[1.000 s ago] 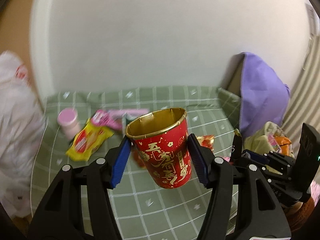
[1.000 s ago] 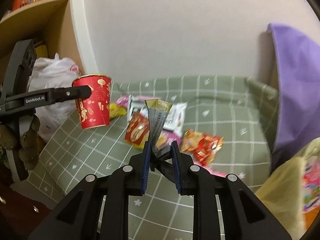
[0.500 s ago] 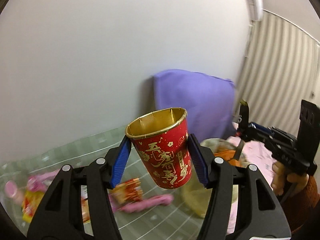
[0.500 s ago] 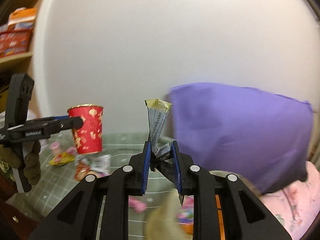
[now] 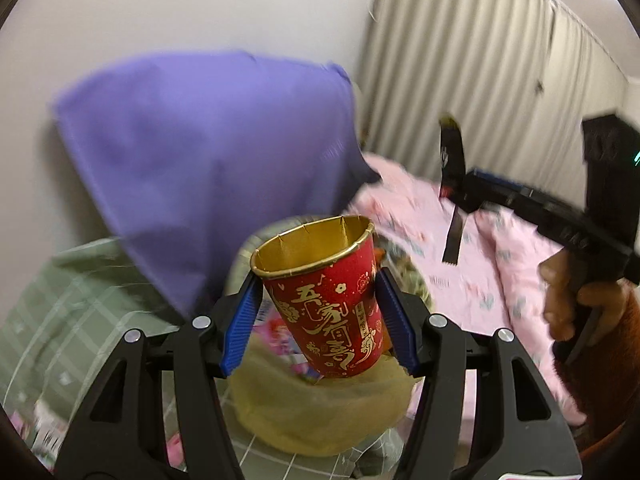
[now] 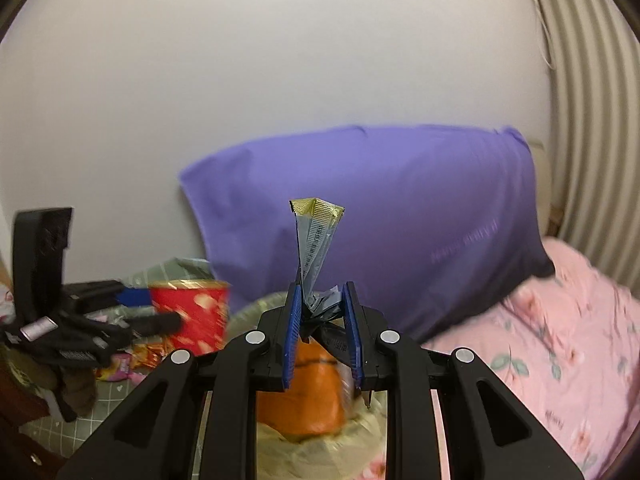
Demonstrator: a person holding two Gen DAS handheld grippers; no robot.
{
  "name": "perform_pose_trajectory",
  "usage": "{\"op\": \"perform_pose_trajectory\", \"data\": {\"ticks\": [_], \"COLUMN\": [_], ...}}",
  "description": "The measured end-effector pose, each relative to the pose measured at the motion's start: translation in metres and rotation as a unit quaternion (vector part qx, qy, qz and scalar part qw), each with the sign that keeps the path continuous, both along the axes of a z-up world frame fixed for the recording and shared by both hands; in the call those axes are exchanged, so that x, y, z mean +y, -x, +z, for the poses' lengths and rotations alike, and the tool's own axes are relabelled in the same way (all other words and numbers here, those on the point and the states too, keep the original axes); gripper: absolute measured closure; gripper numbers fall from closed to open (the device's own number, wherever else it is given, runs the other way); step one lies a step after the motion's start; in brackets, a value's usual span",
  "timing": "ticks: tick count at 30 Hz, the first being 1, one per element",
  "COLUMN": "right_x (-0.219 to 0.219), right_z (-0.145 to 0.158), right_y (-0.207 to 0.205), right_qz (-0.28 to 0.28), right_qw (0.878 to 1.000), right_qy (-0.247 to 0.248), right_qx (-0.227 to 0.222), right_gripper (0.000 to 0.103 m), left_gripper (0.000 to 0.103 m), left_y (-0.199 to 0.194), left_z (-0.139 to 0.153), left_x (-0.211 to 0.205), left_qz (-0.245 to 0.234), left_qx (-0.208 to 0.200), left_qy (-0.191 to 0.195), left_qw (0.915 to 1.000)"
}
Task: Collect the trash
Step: 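Carry the red cup and wrapper over the yellow bin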
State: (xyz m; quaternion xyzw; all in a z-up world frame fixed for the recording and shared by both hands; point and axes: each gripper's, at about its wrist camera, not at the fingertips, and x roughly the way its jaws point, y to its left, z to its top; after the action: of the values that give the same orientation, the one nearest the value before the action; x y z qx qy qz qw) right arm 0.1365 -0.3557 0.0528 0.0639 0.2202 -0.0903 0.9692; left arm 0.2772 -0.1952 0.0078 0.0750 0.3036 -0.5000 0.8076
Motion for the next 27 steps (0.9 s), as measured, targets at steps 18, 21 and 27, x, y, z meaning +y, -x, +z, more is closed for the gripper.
{"op": "perform_pose_trajectory", "data": {"ticks": [18, 21, 27], "right_x": [-0.019, -0.019, -0.022], "right_z": [-0.101, -0.110, -0.108], "right_y": [-0.069, -0.069, -0.057], "right_qz": [0.045, 0.044, 0.041], "right_qw": [0.992, 0.991, 0.991], "right_qy": [-0.061, -0.069, -0.087], "right_qx": [0.104, 0.108, 0.089], "right_gripper": [0.082, 0.082, 0.080], "left_gripper": [0.050, 0.049, 0.044], "left_y": [-0.023, -0.024, -0.020], "left_z": [-0.074, -0.070, -0.062], "left_x": [-0.050, -0.045, -0.034], "left_qz": [-0.037, -0.028, -0.036], "left_qx": [0.015, 0.017, 0.070], "left_qy": [-0.131, -0.115, -0.047], "left_qw": [0.9906, 0.9928, 0.9958]}}
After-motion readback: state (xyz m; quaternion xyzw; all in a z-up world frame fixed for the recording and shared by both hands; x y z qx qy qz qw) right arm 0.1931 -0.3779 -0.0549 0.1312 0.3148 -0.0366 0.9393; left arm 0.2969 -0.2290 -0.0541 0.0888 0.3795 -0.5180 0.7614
